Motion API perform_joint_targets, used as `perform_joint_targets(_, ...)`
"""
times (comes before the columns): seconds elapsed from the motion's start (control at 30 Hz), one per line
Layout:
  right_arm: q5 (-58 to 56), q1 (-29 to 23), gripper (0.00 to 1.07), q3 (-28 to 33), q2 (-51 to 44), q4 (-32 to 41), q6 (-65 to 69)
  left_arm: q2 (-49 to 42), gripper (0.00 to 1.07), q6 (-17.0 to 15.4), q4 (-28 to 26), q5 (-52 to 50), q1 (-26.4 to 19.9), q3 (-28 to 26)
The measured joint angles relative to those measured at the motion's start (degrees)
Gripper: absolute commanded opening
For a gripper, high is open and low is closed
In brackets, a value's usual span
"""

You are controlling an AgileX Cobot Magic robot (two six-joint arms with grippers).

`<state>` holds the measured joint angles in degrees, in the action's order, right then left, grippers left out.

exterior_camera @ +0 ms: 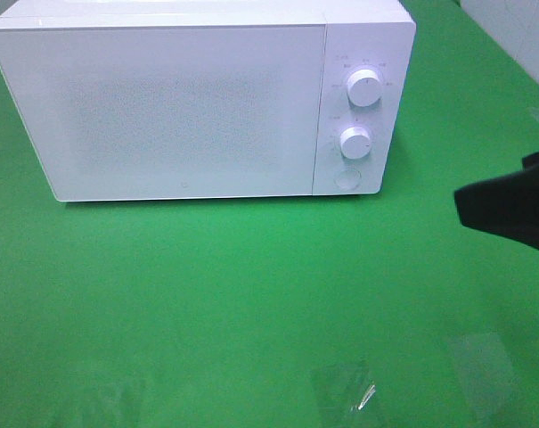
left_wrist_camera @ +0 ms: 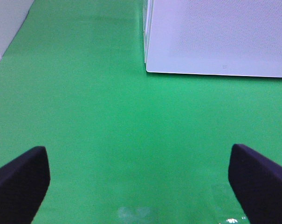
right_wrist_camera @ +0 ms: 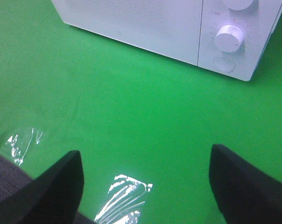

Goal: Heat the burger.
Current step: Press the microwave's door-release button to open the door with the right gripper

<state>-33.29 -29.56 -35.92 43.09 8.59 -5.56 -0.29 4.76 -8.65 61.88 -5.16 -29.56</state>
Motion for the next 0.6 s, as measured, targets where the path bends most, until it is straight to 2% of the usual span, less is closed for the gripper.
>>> perform_joint_targets(0.3,-11.17,0.0,0.72,0.0,-12.09,-0.92,0.52,0.0,0.98,0.0,0.0,0.0,0.0,0.0)
perform_joint_targets(0.37,-14.32,0.29,0.74,-0.06,-18.96,-2.52,1.95,0.0,0.98,0.0,0.0,0.0,0.0,0.0)
perform_joint_targets(0.47,-14.9,0.97,0.75,-0.06,-20.68,-3.09,2.58,0.0,0.98,0.0,0.0,0.0,0.0,0.0)
perform_joint_targets(0.5,-16.33,3.67,0.77,-0.06,-23.61,-4.35,3.55,0.0,0.98,0.0,0.0,0.0,0.0,0.0)
perform_joint_targets(0.53,-16.33,3.67,0.77,-0.06,-23.61,-4.35,3.55,0.0,0.98,0.0,0.0,0.0,0.0,0.0)
perform_joint_targets(0.57,-17.53,6.7,0.77,-0.06,-26.36,-5.9,3.84,0.0,0.98,0.0,0.0,0.0,0.0,0.0)
perform_joint_targets(0.6,-17.53,6.7,0.77,-0.06,-26.36,-5.9,3.84,0.0,0.98,0.0,0.0,0.0,0.0,0.0)
